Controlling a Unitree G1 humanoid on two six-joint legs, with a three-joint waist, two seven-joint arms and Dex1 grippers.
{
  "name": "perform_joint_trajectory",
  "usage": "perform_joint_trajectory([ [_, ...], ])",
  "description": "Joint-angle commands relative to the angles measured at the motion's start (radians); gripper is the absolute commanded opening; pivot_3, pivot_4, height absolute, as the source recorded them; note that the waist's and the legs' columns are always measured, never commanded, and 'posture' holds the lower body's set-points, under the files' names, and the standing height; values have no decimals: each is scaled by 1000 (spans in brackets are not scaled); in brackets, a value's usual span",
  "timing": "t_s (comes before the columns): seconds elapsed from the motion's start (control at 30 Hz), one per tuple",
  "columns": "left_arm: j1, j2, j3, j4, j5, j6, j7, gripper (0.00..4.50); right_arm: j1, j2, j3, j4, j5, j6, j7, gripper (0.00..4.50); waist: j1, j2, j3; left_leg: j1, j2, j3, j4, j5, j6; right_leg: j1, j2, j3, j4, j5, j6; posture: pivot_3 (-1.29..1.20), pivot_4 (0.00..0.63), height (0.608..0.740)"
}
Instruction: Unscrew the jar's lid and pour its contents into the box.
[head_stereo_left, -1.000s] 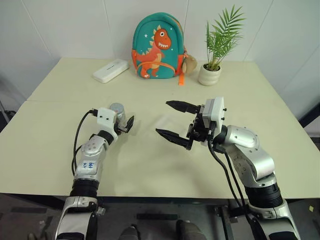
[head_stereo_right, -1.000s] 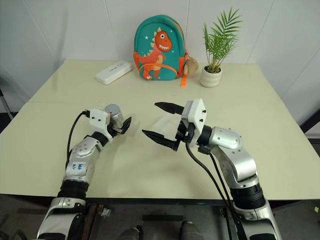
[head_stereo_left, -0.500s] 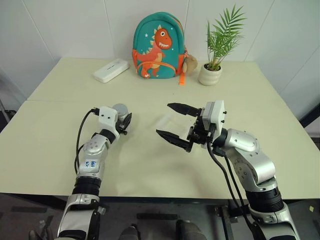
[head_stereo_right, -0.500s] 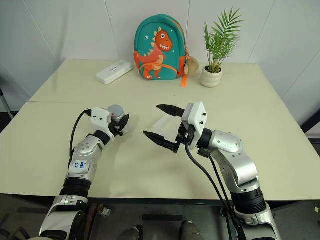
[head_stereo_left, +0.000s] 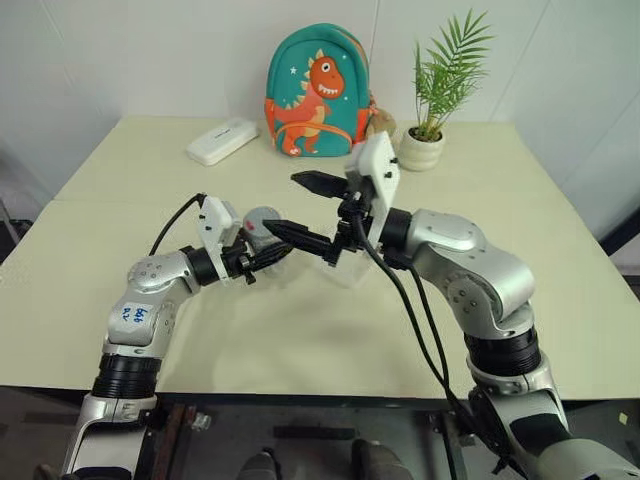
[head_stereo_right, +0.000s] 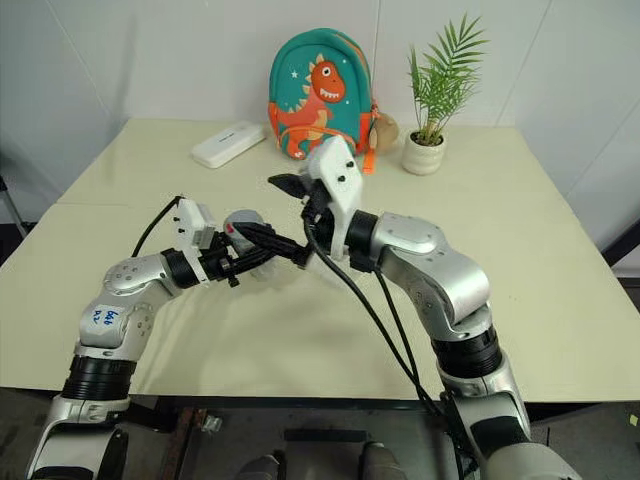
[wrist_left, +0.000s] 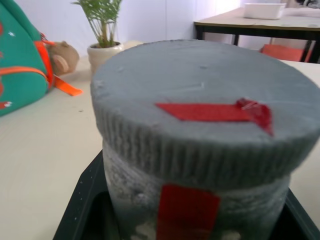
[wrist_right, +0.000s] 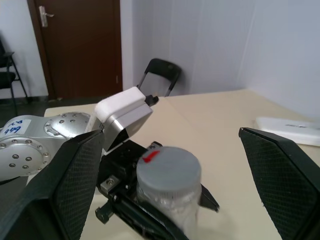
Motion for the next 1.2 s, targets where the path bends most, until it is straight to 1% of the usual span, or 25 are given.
perform_joint_trajectory([
  [0.03, -13, -21, -7, -59, -30, 13, -10, 2001, -17, 27, 26, 8, -8, 26, -16, 4500, 0, 0, 0, -1, 0, 0, 0, 0, 0, 0, 0, 0, -1, 0, 0, 0, 150, 740],
  [0.3, -19, -54, -21, -75, -24, 25, 2, 2001, -27, 75, 49, 46, -36, 31, -36, 4500, -5, 0, 0, -2, 0, 0, 0, -1, 1, -2, 0, 0, 0, 0, 1, 0, 150, 740],
  [0.57, -29, -76, -24, -81, -23, 28, 16, 2001, -24, 65, 28, 70, -39, 13, -21, 4500, -4, 0, 0, -2, 0, 0, 0, -1, 1, -3, 0, 0, 1, 0, 1, 0, 150, 740],
  [0.63, -32, -77, -25, -83, -22, 31, 19, 2001, -20, 68, 24, 70, -36, 7, -20, 4111, -4, 0, 0, -2, 0, 0, 0, -1, 1, -3, 0, 0, 1, 0, 1, 0, 150, 740],
  [0.7, -36, -77, -24, -86, -22, 35, 21, 2001, -18, 68, 21, 69, -33, 7, -15, 3606, -3, 0, 0, -2, 0, 0, 0, -1, 1, -3, 0, 0, 1, 0, 1, 0, 150, 740],
  [0.9, -46, -72, -21, -93, -26, 45, 23, 2001, -9, 54, 22, 78, -56, 3, 0, 1590, -4, 0, 0, -2, 0, 0, 0, -1, 1, -3, 0, 0, 1, 0, 1, 0, 150, 740],
  [1.1, -55, -64, -18, -89, -26, 52, 18, 2001, -17, 46, 10, 98, -61, -7, 15, 1590, -4, 0, 0, -2, 0, 0, 0, -1, 1, -3, 0, 0, 1, 0, 1, 0, 150, 740],
  [1.2, -58, -58, -15, -86, -25, 54, 16, 2001, -21, 41, -2, 84, -29, 27, 36, 2171, -4, 0, 0, -2, 0, 0, 0, -1, 1, -3, 0, 0, 1, 0, 1, 0, 150, 740],
])
